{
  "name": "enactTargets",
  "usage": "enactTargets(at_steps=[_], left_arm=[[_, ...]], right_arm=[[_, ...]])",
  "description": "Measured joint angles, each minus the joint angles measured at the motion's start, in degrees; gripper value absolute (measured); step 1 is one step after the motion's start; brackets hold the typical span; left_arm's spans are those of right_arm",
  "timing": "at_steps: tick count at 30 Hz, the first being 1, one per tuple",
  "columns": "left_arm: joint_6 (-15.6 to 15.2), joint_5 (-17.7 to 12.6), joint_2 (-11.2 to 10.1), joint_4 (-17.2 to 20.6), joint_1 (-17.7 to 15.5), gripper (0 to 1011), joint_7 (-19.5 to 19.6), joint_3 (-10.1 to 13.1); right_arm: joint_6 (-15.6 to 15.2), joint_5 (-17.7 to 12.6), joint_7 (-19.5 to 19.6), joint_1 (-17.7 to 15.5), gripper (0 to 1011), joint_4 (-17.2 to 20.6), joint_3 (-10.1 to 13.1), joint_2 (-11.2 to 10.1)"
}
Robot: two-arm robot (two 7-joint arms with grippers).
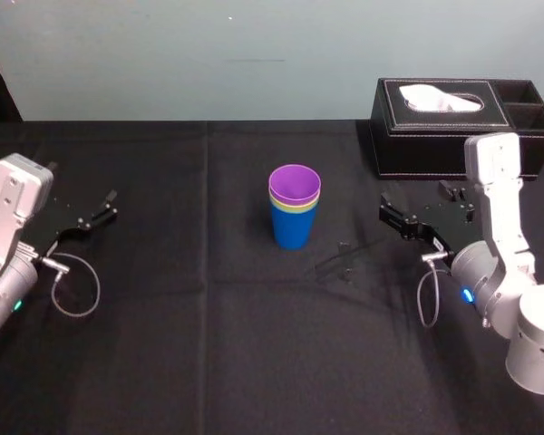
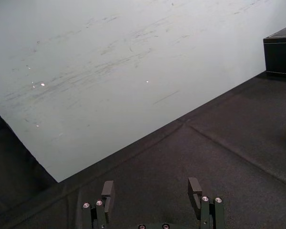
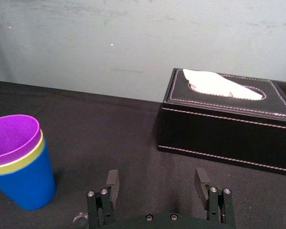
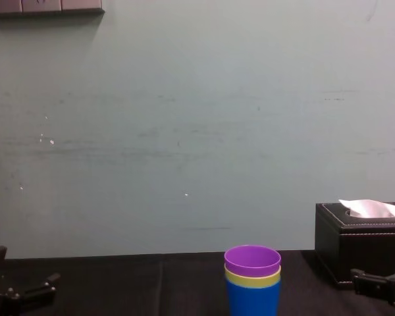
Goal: Stack the three plastic cups sequentially using one hand.
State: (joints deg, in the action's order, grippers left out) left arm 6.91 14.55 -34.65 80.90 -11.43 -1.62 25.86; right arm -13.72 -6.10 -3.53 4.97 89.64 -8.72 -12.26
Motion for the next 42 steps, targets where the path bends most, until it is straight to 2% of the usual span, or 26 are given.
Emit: enactTargets(at_steps=[1,42], left_arm=[[0.0,0.0,0.0,0.0,0.0,1011,0.0,0.0],[0.0,0.0,0.0,0.0,0.0,1011,0.0,0.0]], right_arm=[[0.7,0.3,0.1,-0.1,1004,-0.3,0.0,0.1],[-0.8,-0.3,0.0,0.0,1003,0.4,0.0,-0.1]])
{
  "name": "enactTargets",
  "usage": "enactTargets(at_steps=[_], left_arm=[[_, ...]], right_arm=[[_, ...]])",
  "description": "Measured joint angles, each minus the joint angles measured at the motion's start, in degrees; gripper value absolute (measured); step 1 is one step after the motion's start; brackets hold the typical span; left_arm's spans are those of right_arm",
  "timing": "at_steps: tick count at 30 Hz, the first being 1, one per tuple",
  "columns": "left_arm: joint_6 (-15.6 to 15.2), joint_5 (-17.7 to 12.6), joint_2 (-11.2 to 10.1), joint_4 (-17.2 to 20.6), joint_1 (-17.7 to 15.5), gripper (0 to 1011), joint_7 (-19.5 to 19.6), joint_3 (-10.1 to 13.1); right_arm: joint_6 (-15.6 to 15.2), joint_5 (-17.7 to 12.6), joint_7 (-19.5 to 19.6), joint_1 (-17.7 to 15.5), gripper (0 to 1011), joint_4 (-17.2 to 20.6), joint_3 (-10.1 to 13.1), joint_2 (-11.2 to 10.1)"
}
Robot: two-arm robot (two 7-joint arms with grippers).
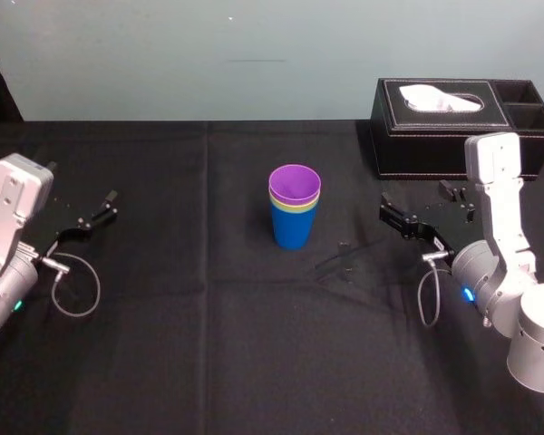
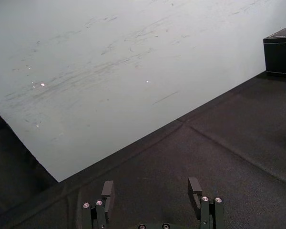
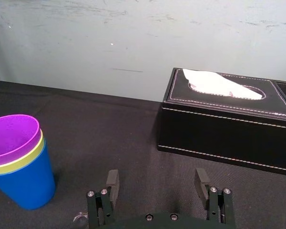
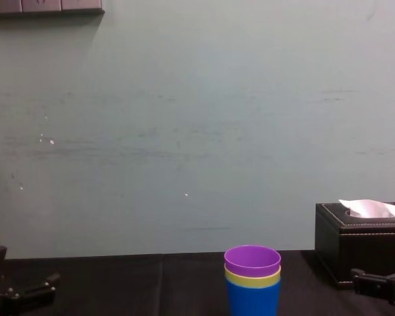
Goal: Stack the three plastic cups sequentially using one hand.
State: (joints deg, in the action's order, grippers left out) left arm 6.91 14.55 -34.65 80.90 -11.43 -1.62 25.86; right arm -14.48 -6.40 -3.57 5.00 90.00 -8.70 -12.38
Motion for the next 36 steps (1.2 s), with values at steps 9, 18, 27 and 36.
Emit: enactTargets(at_steps=[9,18,27,36], left_arm=[[0.0,0.0,0.0,0.0,0.0,1011,0.0,0.0],[0.0,0.0,0.0,0.0,0.0,1011,0.0,0.0],[0.0,0.0,0.0,0.0,0.0,1011,0.0,0.0],[0.0,0.0,0.0,0.0,0.0,1011,0.0,0.0]], right_arm=[[0.0,0.0,0.0,0.0,1003,0.0,0.0,0.0],[0.0,0.0,0.0,0.0,1003,0.0,0.0,0.0],[0.0,0.0,0.0,0.0,1003,0.0,0.0,0.0],[0.0,0.0,0.0,0.0,1003,0.0,0.0,0.0]])
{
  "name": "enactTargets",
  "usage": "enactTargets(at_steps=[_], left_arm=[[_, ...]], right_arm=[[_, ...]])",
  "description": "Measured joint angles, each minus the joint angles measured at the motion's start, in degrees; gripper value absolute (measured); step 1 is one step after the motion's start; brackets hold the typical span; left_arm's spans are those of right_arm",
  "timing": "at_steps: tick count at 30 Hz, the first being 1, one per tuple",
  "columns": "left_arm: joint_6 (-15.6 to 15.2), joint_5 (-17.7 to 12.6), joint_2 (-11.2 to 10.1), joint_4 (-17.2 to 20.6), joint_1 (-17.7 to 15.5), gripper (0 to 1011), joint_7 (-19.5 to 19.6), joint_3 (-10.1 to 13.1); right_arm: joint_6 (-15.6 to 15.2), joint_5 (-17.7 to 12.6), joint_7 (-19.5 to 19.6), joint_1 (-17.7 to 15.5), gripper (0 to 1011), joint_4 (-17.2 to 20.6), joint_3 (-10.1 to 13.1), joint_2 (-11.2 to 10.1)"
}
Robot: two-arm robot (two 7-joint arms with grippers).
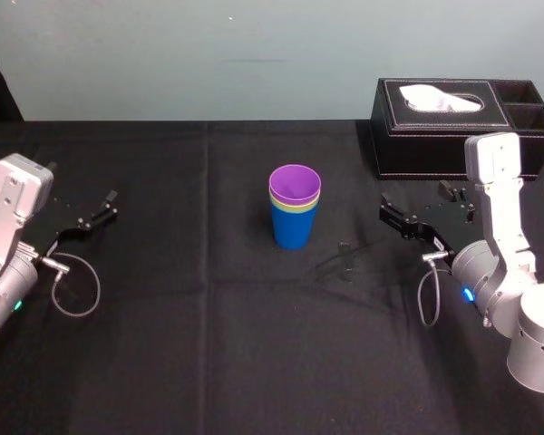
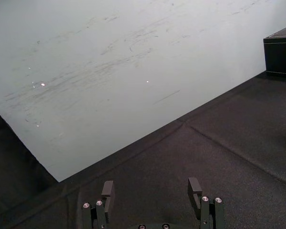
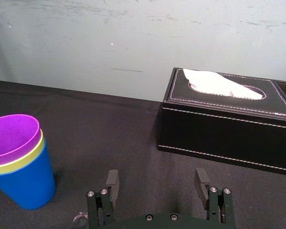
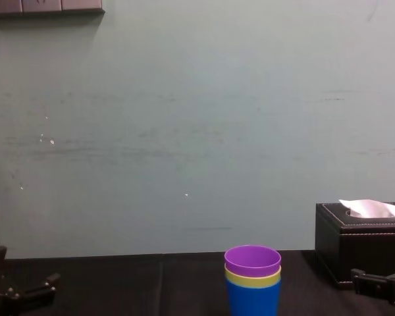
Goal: Stack the three plastic cups sequentially using one hand.
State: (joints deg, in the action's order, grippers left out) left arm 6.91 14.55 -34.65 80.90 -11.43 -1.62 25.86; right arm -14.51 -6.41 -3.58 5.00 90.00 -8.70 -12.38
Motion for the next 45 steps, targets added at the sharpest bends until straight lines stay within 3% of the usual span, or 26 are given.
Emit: enactTargets(at_steps=[45], left_arm=[[0.0,0.0,0.0,0.0,0.0,1011,0.0,0.0]], right_arm=[[0.0,0.0,0.0,0.0,1002,0.0,0.0,0.0]])
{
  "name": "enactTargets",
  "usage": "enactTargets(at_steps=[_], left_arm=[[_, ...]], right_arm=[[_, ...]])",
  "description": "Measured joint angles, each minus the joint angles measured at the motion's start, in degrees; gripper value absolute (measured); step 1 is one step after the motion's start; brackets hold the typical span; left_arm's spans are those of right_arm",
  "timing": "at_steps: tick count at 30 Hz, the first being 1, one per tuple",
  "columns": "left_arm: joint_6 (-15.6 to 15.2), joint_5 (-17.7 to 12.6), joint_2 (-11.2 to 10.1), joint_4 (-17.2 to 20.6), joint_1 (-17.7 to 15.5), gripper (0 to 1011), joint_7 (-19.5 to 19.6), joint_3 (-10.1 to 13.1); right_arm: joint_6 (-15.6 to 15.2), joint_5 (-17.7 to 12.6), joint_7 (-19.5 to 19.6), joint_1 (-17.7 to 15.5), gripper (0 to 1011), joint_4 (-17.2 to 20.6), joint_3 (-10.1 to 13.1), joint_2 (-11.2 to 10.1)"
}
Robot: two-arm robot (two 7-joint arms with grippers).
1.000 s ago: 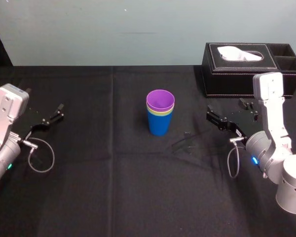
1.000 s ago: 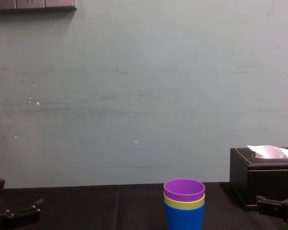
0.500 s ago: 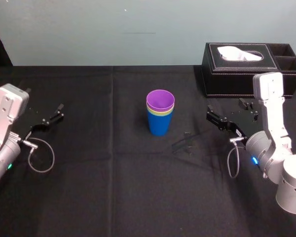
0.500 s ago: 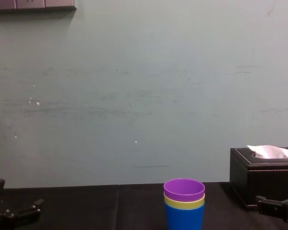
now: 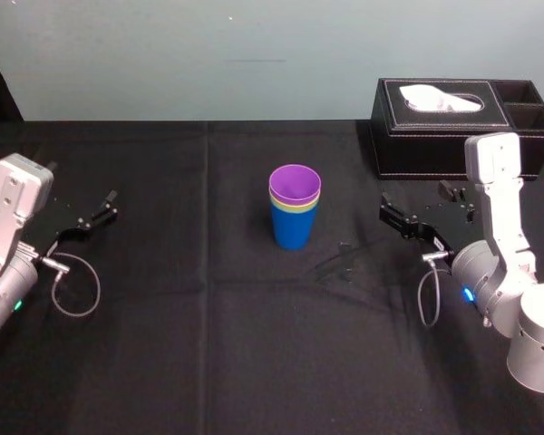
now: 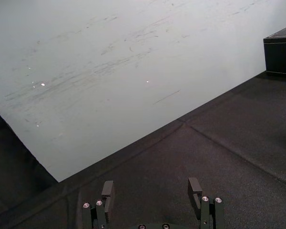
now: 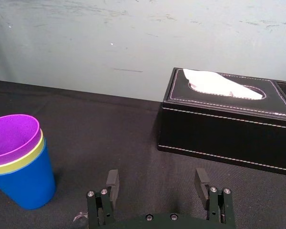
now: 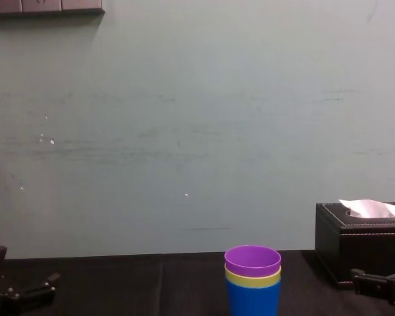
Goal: Stack the three plastic cups sequentially using one hand.
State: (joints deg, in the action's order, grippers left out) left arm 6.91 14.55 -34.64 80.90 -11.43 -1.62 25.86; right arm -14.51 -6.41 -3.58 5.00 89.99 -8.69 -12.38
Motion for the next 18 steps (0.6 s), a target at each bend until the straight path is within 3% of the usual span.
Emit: enactTargets(at_steps=[18], left_arm=[[0.0,0.0,0.0,0.0,0.0,1011,0.0,0.0]], right_arm=[[0.0,0.0,0.0,0.0,1003,0.0,0.0,0.0]])
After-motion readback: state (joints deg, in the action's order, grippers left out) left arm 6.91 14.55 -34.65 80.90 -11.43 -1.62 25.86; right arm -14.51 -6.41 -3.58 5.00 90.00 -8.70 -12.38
